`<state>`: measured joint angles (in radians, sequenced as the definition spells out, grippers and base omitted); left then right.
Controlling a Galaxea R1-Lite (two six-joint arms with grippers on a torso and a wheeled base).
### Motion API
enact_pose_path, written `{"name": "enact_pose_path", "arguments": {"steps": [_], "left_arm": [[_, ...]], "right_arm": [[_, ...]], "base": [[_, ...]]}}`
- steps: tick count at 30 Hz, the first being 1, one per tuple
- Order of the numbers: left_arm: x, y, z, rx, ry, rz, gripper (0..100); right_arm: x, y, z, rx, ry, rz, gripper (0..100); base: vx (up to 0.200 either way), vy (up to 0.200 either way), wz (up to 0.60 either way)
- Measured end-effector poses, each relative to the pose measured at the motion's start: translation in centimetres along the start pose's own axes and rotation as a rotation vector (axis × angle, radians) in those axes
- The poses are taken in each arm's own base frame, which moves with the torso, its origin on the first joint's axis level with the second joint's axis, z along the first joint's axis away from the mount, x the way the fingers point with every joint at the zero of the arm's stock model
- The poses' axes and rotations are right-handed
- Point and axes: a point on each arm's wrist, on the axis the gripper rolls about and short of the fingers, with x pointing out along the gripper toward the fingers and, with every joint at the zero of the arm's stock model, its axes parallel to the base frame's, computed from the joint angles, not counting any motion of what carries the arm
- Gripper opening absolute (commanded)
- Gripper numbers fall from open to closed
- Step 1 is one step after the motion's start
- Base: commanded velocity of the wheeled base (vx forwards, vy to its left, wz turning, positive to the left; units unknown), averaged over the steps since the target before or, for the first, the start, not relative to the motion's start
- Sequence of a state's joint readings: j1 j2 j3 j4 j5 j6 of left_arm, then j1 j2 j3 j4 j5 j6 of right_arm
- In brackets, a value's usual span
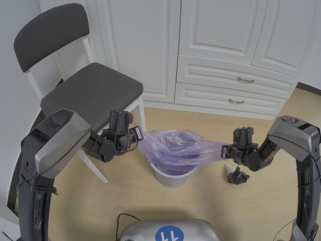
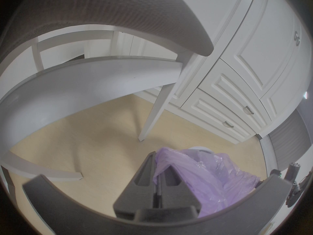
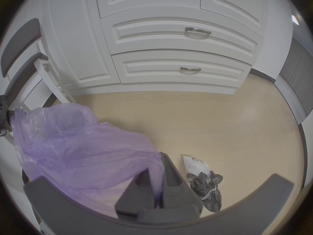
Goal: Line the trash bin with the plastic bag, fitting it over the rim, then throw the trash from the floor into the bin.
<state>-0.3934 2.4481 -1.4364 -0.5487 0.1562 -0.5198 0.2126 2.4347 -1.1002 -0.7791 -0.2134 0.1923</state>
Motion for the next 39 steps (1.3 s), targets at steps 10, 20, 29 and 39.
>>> {"name": "enact_pose_path", "arguments": {"steps": [10,20,29,39], "left_arm": [[0.1,1.1,0.4,0.004,0.029,0.040,0],[0.0,1.9,0.7,0.008,0.049,0.068,0],[-2.0,1.9,1.3,0.028,0.126,0.042,0],[-4.0,1.5,2.4,0.048,0.153,0.025,0]], "right_arm": [[-0.7,-0.2,0.7,0.033,0.075,-0.018,0],[-1.0,-0.3,1.3,0.036,0.076,-0.023,0],[-2.2,-0.1,1.9,0.052,0.124,-0.017,0],[-4.4,1.1,3.8,0.109,0.187,-0.012,0]], "base": [[0.000,0.000,0.00],[0.000,0.000,0.00],[0.000,0.000,0.00],[0.000,0.000,0.00]]}}
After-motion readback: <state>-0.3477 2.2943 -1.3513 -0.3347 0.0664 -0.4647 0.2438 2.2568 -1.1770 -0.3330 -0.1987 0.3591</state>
